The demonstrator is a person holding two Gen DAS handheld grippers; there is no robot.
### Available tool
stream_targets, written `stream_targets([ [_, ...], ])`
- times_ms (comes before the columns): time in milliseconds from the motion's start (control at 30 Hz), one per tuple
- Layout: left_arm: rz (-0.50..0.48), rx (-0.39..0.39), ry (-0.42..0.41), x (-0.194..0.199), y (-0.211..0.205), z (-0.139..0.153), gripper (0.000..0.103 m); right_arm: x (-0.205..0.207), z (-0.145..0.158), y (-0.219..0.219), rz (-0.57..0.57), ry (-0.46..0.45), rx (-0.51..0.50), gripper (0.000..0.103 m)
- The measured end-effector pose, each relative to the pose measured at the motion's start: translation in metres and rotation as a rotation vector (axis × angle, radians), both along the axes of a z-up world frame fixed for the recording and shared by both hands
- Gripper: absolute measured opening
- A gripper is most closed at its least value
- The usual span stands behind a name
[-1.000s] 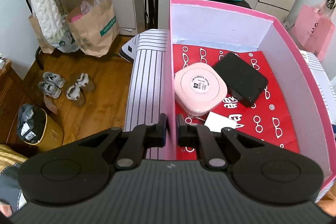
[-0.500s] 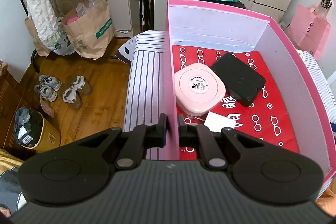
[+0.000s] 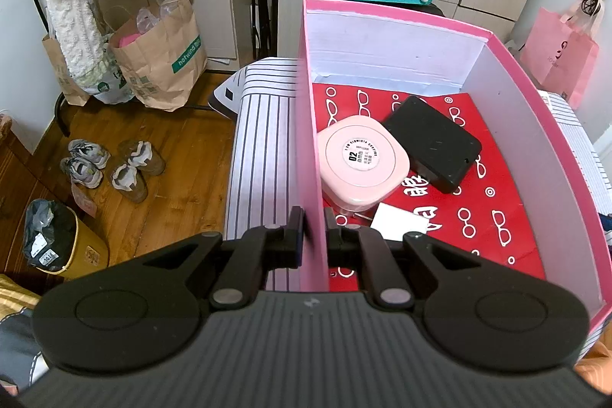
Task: Organize rigid objects
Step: 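Grasp the purple starfish with the right tool, then carry the purple starfish into the pink box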
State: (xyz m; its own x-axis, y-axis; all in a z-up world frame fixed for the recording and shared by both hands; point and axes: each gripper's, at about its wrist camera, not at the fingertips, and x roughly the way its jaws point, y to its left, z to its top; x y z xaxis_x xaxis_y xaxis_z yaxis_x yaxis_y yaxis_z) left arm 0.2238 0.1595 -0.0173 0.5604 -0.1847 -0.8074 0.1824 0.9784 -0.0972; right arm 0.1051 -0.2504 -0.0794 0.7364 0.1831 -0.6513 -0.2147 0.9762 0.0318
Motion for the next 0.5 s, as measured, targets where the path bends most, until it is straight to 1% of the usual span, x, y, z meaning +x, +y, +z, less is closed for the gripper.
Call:
stream_targets([
  [100, 0.001, 0.0, 0.0, 0.0, 0.0, 0.0, 0.008, -0.001, 0.0, 0.001, -0.019, -0.016, -0.003, 0.05],
  [233, 0.0, 0.001, -0.001, 0.0, 0.0, 0.0, 0.008, -0.003, 0.008, 0.0, -0.022, -0.037, 0.001, 0.049],
  [333, 0.001, -0.001, -0.001, 0.0, 0.0, 0.0, 0.008, -0.002, 0.011, 0.001, -0.02, -0.035, -0.015, 0.049],
  [500, 0.0, 0.001, -0.001, 0.0, 0.0, 0.0, 0.008, -0.003, 0.014, 0.0, -0.025, -0.037, 0.006, 0.049],
])
